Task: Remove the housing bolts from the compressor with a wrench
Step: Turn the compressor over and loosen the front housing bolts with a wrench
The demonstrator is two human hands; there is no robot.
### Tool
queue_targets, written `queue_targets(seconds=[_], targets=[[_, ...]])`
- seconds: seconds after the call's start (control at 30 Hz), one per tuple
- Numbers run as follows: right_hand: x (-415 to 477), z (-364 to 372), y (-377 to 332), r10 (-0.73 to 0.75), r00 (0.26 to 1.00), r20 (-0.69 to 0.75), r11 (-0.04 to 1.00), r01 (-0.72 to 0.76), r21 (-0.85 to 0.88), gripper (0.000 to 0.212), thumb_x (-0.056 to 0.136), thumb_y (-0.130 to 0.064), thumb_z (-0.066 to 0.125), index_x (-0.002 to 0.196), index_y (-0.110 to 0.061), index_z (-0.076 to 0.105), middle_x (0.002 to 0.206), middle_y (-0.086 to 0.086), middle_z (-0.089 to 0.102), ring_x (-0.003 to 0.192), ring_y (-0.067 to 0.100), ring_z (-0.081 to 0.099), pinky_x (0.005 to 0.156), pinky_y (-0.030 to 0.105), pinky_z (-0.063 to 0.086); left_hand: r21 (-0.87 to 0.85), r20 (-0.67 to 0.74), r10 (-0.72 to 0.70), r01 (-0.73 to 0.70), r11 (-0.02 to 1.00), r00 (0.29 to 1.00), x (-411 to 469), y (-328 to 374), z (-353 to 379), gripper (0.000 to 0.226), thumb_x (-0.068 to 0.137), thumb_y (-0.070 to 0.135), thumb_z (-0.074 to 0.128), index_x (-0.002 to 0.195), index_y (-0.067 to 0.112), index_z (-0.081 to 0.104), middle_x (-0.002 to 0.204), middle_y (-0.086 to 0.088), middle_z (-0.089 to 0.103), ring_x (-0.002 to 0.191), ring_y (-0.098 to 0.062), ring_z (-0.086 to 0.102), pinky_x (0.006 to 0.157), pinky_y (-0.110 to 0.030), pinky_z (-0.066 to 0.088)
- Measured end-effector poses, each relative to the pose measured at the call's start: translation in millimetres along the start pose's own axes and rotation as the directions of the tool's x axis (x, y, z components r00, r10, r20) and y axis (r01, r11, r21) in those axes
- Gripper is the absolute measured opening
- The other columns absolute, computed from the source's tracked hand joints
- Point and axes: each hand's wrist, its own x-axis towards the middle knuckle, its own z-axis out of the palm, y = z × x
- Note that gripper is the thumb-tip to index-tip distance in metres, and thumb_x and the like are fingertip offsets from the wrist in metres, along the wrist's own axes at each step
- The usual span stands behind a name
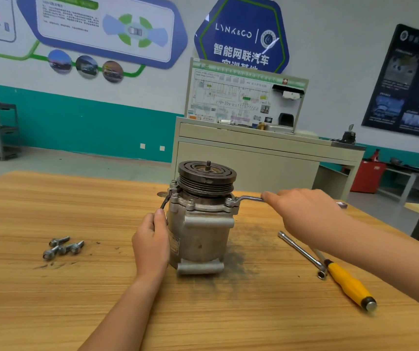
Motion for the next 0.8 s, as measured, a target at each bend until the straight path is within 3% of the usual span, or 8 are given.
queue_targets(seconds=[0.07,0.17,0.27,0.33,0.43,0.5,0.63,0.8], targets=[[9,7,4,-0.052,0.997,-0.051,0.994,0.047,-0.100,0.038,0.092,-0.006,0.044,0.128,-0.018,0.039,0.107,-0.001,0.060,0.095,0.021,0.056,0.082,0.029,0.043,0.002,0.002,-0.001,0.001,1.000,1.000,0,0,0,0.038,0.098,0.021,0.043,0.062,0.011,0.044,0.056,0.000,0.039,0.055,-0.012,0.034,0.048,-0.018,0.028],[21,22,8,-0.052,0.993,-0.106,0.991,0.037,-0.131,0.037,0.093,-0.006,0.046,0.130,-0.013,0.045,0.125,0.006,0.057,0.118,0.023,0.050,0.107,0.038,0.028,0.000,0.008,-0.001,0.001,1.000,1.000,0,-1,-1,0.038,0.098,0.021,0.042,0.061,0.013,0.044,0.055,0.002,0.038,0.052,-0.006,0.034,0.047,-0.018,0.027],[27,37,7,-0.061,0.954,-0.292,0.998,0.051,-0.044,0.036,0.065,0.011,0.073,0.100,0.002,0.067,0.101,0.020,0.068,0.099,0.036,0.063,0.091,0.054,0.045,-0.005,0.007,0.003,-0.003,1.000,1.000,1,-2,-1,0.039,0.098,0.021,0.043,0.059,0.014,0.043,0.053,0.003,0.037,0.047,-0.001,0.036,0.046,-0.017,0.028],[29,50,3,-0.031,0.935,-0.354,0.999,0.034,0.002,0.039,0.052,0.015,0.080,0.088,0.003,0.070,0.092,0.022,0.069,0.089,0.038,0.066,0.079,0.061,0.048,0.002,0.006,0.008,-0.008,1.000,1.000,1,-3,-1,0.039,0.098,0.022,0.043,0.059,0.015,0.043,0.053,0.003,0.037,0.047,0.001,0.036,0.046,-0.017,0.028],[38,59,-1,0.042,0.935,-0.353,0.997,-0.018,0.069,0.032,0.068,0.013,0.070,0.096,-0.001,0.067,0.094,0.017,0.069,0.090,0.034,0.065,0.088,0.055,0.046,0.018,0.013,0.019,-0.020,1.000,1.000,1,-2,-2,0.039,0.098,0.022,0.043,0.059,0.015,0.043,0.054,0.004,0.038,0.048,0.000,0.037,0.047,-0.018,0.028],[45,59,-5,0.069,0.973,-0.222,0.997,-0.060,0.046,0.028,0.086,0.003,0.053,0.110,-0.011,0.057,0.098,0.006,0.067,0.093,0.028,0.061,0.092,0.040,0.040,0.029,0.018,0.021,-0.022,0.999,1.000,2,-2,-2,0.039,0.098,0.022,0.042,0.060,0.014,0.042,0.055,0.004,0.038,0.049,-0.001,0.035,0.048,-0.019,0.027],[56,55,-13,0.198,0.979,-0.043,0.978,-0.194,0.082,0.022,0.090,0.001,0.042,0.105,-0.014,0.049,0.088,0.005,0.063,0.070,0.026,0.049,0.061,0.029,0.033,0.043,0.032,0.020,-0.021,0.999,0.999,1,0,-4,0.039,0.099,0.022,0.041,0.061,0.014,0.042,0.056,0.004,0.038,0.052,-0.007,0.032,0.049,-0.020,0.026],[38,56,-3,0.323,0.940,-0.105,0.908,-0.277,0.315,0.015,0.096,-0.010,0.036,0.105,-0.009,0.048,0.074,0.004,0.050,0.067,0.026,0.049,0.055,0.034,0.040,0.028,0.037,0.018,-0.020,0.999,0.999,0,0,-5,0.040,0.099,0.022,0.041,0.060,0.016,0.041,0.055,0.004,0.037,0.051,-0.006,0.032,0.047,-0.018,0.028]])
